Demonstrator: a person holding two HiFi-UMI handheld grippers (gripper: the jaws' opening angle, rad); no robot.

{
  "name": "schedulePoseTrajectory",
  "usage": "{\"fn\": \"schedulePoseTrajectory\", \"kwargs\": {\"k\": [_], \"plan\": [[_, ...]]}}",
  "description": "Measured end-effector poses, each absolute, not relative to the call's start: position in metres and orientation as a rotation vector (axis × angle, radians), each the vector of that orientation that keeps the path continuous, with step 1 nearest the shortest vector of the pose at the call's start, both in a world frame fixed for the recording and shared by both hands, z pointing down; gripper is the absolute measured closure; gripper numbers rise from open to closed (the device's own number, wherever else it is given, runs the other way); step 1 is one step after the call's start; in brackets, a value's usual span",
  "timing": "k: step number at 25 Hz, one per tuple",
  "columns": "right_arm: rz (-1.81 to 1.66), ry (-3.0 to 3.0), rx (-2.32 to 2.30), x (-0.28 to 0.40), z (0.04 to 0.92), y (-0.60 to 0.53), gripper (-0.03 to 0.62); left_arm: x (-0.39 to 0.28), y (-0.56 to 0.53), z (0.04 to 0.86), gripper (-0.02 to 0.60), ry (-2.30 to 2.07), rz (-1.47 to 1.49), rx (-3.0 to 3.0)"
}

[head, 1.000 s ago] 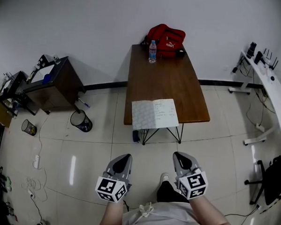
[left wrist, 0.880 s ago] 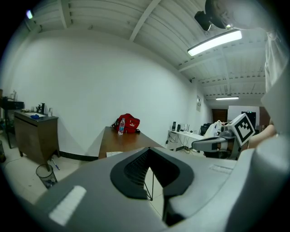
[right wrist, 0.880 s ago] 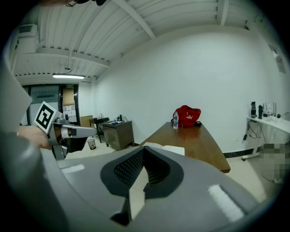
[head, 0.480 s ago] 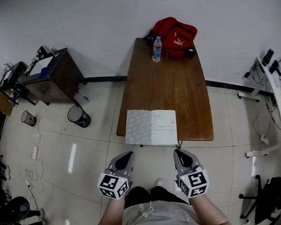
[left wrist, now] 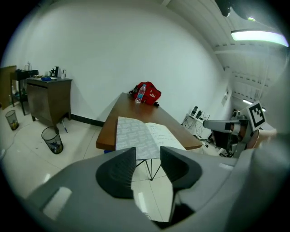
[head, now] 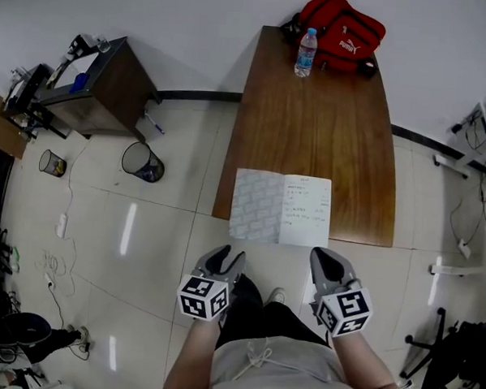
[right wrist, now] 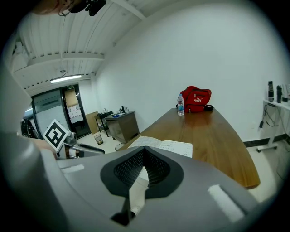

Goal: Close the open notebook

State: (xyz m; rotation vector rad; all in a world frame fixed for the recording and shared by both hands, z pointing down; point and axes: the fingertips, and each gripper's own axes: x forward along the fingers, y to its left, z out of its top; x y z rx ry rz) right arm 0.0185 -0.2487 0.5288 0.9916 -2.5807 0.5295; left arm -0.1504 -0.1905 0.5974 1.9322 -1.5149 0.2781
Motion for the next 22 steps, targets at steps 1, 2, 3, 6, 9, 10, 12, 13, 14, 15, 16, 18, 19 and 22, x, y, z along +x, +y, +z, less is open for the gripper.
{"fn": "schedulePoseTrajectory", "kwargs": {"k": [1,2,3,6,9,10,12,13,14,15,16,18,19,22], "plan": [[0.535,-2.572,0.971,0.013,0.533,-0.249,0.588,-0.157,-0.193,0.604,0.415,-1.525,0.287,1.916],[0.539,-2.562,0.949,0.007,0.539,-0.249,0.588,-0.164,-0.197,0.61,0.409,-1.536,0.291,1.898],[0.542,-2.553,0.93,0.001,0.544,-0.25,0.588,-0.171,-0.201,0.617,0.402,-1.542,0.292,1.878],[0.545,-2.523,0.896,-0.014,0.559,-0.255,0.588,-0.187,-0.213,0.642,0.385,-1.492,0.27,1.824],[0.562,-2.493,0.874,-0.028,0.574,-0.261,0.588,-0.193,-0.228,0.656,0.364,-1.395,0.155,1.781],[0.565,-2.486,0.871,-0.031,0.578,-0.264,0.588,-0.195,-0.234,0.659,0.364,-1.374,0.122,1.771],[0.572,-2.474,0.865,-0.038,0.585,-0.267,0.588,-0.198,-0.242,0.668,0.36,-1.351,0.099,1.752],[0.574,-2.468,0.86,-0.041,0.588,-0.267,0.587,-0.2,-0.243,0.674,0.357,-1.344,0.107,1.745],[0.577,-2.461,0.856,-0.044,0.59,-0.267,0.588,-0.201,-0.244,0.68,0.357,-1.334,0.122,1.739],[0.58,-2.456,0.852,-0.047,0.592,-0.267,0.588,-0.201,-0.245,0.686,0.357,-1.319,0.137,1.736],[0.584,-2.453,0.85,-0.05,0.594,-0.267,0.588,-0.201,-0.245,0.691,0.357,-1.301,0.146,1.733],[0.59,-2.446,0.853,-0.054,0.598,-0.269,0.588,-0.2,-0.246,0.696,0.393,-1.27,0.143,1.733],[0.592,-2.441,0.857,-0.055,0.599,-0.27,0.588,-0.199,-0.247,0.696,0.427,-1.259,0.135,1.734],[0.593,-2.433,0.863,-0.055,0.6,-0.271,0.588,-0.198,-0.249,0.692,0.471,-1.248,0.132,1.749]]}}
